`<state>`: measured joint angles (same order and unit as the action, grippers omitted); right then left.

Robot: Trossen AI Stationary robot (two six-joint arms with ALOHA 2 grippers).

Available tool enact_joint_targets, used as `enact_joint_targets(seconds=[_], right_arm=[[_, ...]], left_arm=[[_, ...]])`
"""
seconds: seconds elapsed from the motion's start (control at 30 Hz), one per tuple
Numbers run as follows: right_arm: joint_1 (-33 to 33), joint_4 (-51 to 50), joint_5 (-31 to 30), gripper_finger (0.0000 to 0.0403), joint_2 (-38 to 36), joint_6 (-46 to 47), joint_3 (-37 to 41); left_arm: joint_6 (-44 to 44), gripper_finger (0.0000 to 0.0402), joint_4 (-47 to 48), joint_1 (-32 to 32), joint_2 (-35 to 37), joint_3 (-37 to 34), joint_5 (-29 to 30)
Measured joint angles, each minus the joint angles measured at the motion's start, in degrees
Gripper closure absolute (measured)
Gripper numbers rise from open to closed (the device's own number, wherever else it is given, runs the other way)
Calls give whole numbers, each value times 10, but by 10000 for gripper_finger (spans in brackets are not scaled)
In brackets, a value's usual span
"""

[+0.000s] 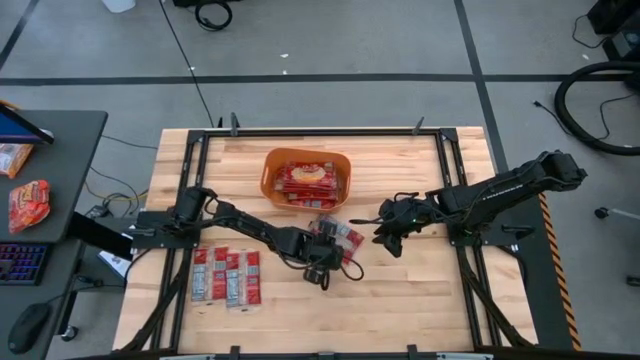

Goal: Sort popcorn bags into baskets
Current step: Put the red popcorn bag into the orange bin

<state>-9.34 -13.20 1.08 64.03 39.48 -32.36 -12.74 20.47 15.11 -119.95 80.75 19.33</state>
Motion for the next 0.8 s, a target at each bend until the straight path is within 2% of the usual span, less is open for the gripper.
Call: enact_joint_targets(seconds=[0.13,0.23,0.57,0.7,0.8], right_arm=[[0,3,2,245,1,8,0],[0,7,2,245,1,14,0],[0,5,27,245,1,15,0],[5,1,61,245,1,10,0],[10,-4,74,245,0,9,0]], left_arm=[[-6,229,11,-2,-7,0,15],[2,253,19,-5,-13,0,12],[67,389,23,-7,-5,0,1],[131,393,50,-7,23,5,-3],[162,394,66,-7,64,8,-28]])
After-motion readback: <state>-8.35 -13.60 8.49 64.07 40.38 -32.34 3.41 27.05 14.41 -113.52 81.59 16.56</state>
